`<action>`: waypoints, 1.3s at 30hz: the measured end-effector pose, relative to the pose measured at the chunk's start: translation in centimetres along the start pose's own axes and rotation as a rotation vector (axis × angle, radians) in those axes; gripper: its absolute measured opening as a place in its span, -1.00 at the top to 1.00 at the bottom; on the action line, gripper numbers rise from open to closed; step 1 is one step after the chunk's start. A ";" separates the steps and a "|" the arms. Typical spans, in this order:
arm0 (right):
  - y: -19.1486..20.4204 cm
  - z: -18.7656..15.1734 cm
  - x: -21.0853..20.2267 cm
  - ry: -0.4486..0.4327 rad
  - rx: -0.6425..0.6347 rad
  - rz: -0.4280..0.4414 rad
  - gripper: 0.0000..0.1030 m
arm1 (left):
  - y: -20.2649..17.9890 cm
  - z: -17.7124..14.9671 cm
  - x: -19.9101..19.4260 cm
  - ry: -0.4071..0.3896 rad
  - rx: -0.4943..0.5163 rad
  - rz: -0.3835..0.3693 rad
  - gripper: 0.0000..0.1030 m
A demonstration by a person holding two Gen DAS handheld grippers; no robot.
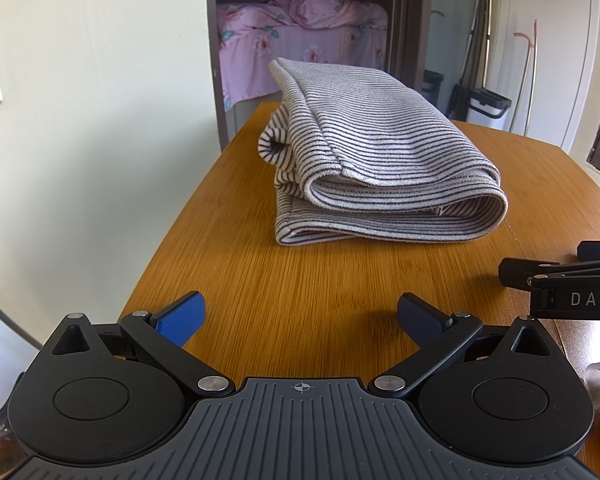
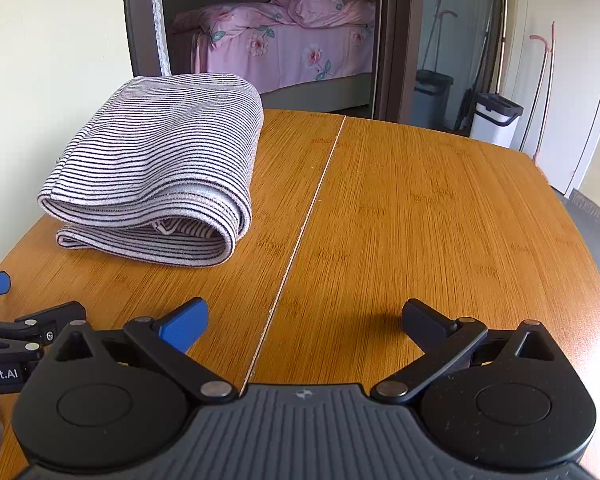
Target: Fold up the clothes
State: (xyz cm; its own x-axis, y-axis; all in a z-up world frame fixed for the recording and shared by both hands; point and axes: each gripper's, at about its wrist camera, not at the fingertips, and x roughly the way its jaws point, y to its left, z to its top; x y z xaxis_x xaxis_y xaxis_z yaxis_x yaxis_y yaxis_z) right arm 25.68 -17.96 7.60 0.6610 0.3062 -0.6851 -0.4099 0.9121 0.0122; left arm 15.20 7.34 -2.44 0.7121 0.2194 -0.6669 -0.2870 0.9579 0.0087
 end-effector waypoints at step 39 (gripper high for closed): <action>-0.5 -0.4 0.1 -0.049 -0.033 0.033 -1.00 | -1.6 0.4 0.7 -0.029 0.005 0.000 -1.00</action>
State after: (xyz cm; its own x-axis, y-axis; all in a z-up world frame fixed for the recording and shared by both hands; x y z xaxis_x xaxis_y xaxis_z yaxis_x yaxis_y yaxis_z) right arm 25.73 -18.48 7.20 0.6761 0.3496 -0.6486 -0.4522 0.8919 0.0093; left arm 16.42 6.09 -2.65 0.7304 0.2244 -0.6451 -0.2839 0.9588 0.0120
